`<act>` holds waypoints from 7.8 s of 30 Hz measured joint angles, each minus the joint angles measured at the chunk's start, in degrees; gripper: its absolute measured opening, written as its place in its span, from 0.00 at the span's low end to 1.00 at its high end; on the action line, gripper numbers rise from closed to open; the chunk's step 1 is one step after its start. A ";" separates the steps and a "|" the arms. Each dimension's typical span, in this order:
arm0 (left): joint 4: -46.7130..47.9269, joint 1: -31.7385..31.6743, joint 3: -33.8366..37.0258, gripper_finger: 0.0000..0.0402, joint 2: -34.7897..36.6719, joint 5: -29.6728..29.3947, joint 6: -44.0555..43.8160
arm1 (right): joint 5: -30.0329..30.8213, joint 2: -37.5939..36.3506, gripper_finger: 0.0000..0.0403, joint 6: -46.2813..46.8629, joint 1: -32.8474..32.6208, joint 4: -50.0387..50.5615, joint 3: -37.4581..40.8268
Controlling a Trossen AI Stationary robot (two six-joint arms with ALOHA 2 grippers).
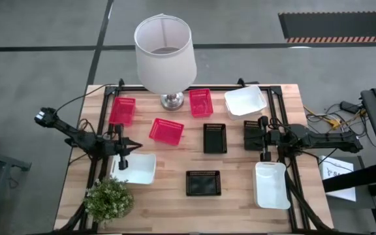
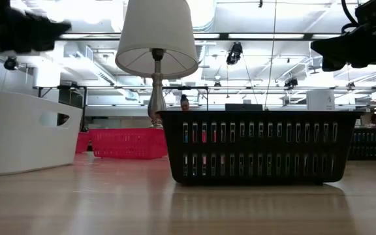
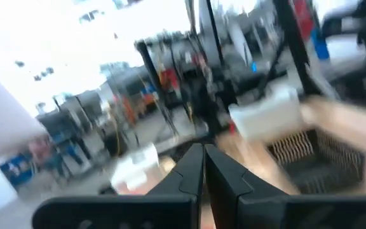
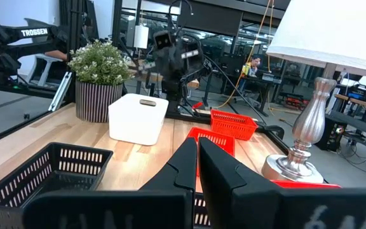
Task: Stack baskets by color
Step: Stack the top left black bin on top of the top right black bin
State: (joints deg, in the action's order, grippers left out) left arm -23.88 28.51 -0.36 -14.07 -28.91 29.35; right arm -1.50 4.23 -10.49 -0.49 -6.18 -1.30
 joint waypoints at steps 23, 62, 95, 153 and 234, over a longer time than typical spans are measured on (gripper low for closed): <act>-30.00 -0.02 0.02 0.00 -0.01 1.58 8.85 | 0.02 -0.02 0.02 -0.16 0.04 -2.05 0.01; -32.65 -0.02 0.02 0.00 -1.88 3.66 7.29 | 7.23 9.14 0.02 -4.37 0.03 -21.54 -3.95; -39.77 -0.02 0.00 0.00 -7.51 3.55 10.51 | 7.36 46.11 0.40 11.42 0.02 35.01 -43.94; -41.57 0.00 0.00 0.00 -7.71 3.56 9.99 | 0.72 94.66 0.04 12.72 -2.52 52.76 -69.61; -41.74 0.00 0.00 0.00 -8.52 3.56 10.04 | 12.92 52.02 0.12 33.92 -13.62 73.17 -45.29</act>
State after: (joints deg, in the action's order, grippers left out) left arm -65.63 28.51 -0.36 -22.59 -25.36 39.39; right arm 11.43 56.25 23.43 -14.12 66.99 -46.59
